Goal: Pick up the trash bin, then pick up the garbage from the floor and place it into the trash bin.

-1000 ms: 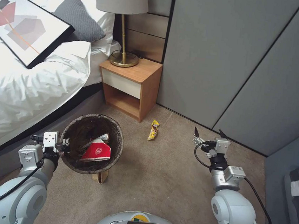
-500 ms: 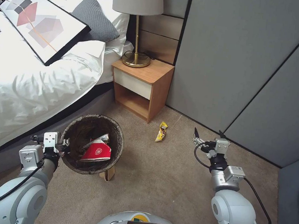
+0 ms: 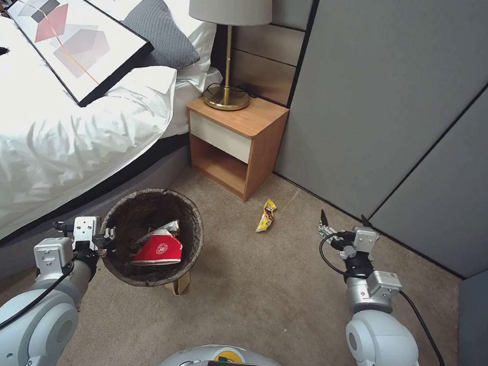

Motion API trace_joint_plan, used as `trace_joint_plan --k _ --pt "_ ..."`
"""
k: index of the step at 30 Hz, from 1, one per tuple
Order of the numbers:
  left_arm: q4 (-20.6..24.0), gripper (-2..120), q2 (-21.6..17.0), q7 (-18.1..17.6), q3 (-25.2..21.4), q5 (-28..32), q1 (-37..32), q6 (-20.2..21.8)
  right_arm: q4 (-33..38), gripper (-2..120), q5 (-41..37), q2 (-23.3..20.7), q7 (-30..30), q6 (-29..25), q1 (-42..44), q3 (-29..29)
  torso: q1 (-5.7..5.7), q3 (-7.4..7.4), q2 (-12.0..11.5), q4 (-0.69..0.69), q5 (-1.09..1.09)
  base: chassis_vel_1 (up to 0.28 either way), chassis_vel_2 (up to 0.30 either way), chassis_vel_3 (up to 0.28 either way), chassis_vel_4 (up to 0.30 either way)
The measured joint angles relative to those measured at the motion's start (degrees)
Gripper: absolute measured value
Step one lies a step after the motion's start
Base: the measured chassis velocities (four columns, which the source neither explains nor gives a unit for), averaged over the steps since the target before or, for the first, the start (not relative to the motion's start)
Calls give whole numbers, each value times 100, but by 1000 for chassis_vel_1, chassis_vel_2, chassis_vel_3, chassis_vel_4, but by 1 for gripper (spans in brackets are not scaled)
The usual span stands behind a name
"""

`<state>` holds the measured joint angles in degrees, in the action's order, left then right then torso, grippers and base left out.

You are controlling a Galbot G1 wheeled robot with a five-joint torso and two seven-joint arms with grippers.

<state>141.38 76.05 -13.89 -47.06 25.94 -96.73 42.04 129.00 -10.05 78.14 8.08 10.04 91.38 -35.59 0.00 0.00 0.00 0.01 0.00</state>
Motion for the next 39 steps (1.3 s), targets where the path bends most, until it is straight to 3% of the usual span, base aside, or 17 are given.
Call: trace_joint_plan --k 39 --pt "-14 3 -16 22 -39 9 40 -51 -7 100 86 23 70 -25 34 73 0 0 0 -1 0 -22 23 22 -23"
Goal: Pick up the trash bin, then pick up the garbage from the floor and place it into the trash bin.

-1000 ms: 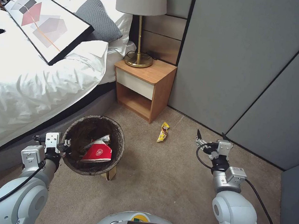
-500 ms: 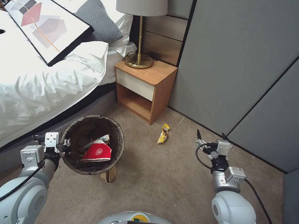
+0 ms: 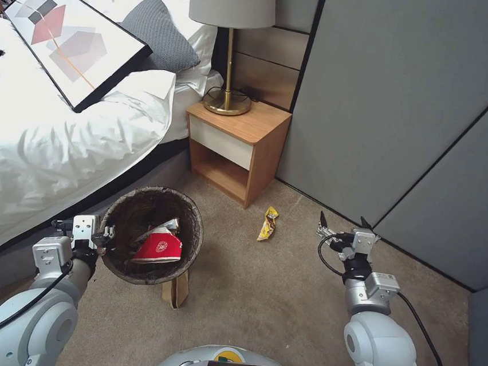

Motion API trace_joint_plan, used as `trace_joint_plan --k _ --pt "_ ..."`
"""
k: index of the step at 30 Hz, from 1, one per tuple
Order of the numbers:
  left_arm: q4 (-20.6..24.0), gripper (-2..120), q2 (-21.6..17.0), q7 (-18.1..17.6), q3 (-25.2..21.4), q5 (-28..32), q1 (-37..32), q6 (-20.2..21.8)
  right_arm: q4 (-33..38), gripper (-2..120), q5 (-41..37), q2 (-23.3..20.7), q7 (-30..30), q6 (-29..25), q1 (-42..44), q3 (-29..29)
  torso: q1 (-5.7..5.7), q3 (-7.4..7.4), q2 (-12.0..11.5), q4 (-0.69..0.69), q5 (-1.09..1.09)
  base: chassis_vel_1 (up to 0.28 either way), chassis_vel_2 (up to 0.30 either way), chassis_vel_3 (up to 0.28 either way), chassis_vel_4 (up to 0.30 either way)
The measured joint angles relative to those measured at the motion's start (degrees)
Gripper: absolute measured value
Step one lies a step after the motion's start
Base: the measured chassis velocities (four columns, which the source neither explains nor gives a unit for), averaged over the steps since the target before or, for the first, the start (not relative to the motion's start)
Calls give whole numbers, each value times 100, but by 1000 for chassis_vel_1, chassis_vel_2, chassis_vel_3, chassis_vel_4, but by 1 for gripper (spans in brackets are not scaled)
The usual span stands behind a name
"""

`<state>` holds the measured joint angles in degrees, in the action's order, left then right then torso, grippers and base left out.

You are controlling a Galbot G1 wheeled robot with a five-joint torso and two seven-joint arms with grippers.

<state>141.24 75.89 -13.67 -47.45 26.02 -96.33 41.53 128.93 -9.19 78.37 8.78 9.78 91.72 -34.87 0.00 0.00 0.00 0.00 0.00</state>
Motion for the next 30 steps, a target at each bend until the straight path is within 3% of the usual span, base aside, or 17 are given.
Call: trace_joint_plan --k 30 --pt "31 3 24 2 -3 0 -16 -10 16 100 8 -2 7 4 45 -4 0 0 0 0 0 -54 56 54 -52"
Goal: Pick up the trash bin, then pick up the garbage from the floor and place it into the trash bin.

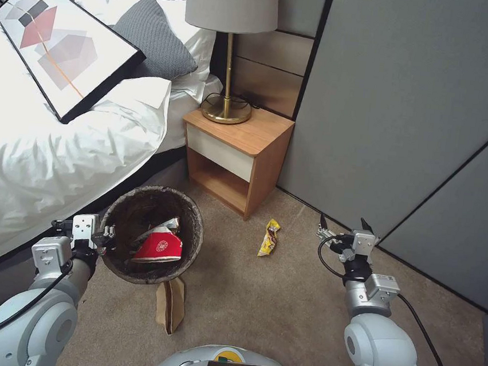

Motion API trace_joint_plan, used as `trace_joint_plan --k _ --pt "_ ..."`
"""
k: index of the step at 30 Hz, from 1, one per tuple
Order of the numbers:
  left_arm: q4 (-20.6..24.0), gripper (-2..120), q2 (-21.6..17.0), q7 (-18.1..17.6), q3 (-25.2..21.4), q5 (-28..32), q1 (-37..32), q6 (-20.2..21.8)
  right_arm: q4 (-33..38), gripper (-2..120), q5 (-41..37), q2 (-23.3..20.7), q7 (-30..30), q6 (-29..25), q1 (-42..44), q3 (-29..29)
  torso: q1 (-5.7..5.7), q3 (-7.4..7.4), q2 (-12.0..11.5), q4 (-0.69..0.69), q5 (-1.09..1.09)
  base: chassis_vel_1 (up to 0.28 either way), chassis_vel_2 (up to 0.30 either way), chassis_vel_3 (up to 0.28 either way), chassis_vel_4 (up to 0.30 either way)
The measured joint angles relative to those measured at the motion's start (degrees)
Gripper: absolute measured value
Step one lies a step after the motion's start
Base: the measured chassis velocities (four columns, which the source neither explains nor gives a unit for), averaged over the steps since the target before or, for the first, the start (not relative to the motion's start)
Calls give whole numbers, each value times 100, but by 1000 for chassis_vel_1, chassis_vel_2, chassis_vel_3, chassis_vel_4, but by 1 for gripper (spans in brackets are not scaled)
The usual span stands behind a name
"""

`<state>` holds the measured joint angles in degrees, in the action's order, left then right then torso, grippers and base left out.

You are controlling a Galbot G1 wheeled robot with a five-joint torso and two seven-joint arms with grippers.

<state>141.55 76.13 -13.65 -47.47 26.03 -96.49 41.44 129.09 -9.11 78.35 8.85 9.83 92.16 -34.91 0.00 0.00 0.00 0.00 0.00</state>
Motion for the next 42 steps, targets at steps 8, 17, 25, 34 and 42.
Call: trace_joint_plan --k 8,17,25,34,42 --pt "89 3 -3 -5 -7 9 -25 -2 -189 100 -89 -190 131 176 -274 132 0 0 0 1 0 -15 12 10 -10" --pt "173 3 101 -11 30 0 -90 0 -943 100 -1196 -687 533 1038 -1163 597 0 0 0 -1 -1 0 0 0 0" --pt "174 3 132 -12 30 -8 -155 0 -1799 100 -1993 -940 497 1413 -1693 1090 0 0 0 1 0 0 0 0 0" --pt "174 3 156 -4 28 -8 -198 7 -2577 100 -2532 -754 570 1591 -2336 1536 0 0 0 0 -1 0 0 0 0" --pt "174 3 152 -3 22 -7 -225 12 -3431 100 -2842 -585 697 1710 -3002 2013 0 0 0 0 1 0 0 0 0"
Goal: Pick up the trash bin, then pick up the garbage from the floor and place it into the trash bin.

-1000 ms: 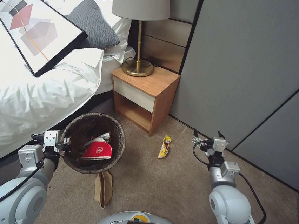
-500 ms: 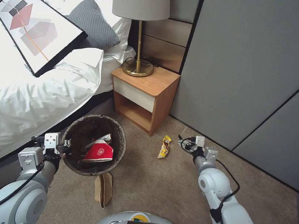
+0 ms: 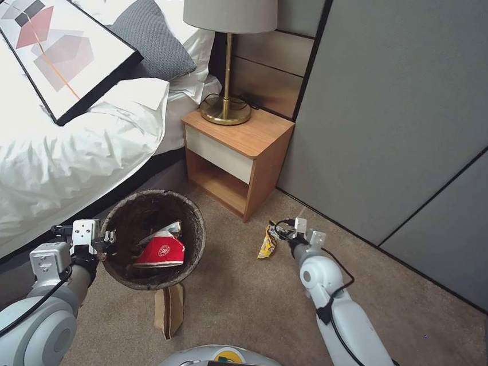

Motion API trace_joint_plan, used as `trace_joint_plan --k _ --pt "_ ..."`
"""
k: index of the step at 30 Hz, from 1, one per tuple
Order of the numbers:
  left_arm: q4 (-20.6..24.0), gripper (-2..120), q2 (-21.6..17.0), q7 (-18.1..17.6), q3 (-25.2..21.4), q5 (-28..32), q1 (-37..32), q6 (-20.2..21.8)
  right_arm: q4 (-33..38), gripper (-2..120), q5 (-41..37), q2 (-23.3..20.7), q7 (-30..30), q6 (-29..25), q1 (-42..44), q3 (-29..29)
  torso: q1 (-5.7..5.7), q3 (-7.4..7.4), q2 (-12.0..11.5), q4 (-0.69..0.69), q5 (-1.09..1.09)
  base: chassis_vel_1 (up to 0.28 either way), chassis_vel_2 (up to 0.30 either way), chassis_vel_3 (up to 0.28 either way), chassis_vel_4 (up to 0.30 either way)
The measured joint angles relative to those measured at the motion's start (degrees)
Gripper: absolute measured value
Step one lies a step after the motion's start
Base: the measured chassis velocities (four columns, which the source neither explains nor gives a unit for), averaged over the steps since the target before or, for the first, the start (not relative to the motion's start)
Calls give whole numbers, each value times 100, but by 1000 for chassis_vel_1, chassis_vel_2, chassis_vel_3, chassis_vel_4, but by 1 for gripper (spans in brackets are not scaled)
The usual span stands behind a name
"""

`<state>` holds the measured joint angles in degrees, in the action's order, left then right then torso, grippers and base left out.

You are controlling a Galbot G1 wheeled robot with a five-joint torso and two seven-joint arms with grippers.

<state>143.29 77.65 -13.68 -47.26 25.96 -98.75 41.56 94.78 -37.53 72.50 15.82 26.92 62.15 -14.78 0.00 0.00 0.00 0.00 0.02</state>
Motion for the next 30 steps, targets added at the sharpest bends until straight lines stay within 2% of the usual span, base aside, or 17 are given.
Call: trace_joint_plan --k 7,10,30 --pt "0 3 -28 17 -4 1 6 0 -843 100 45 223 130 13 -428 364 0 0 0 0 -1 0 0 0 0" --pt "-2 3 -34 34 -7 2 27 0 -1373 100 300 393 229 -14 -674 574 0 0 0 1 -1 0 0 0 0" --pt "-5 3 -32 57 4 4 91 0 -2691 100 610 754 362 -204 -1257 754 0 0 0 0 -1 0 0 0 0"
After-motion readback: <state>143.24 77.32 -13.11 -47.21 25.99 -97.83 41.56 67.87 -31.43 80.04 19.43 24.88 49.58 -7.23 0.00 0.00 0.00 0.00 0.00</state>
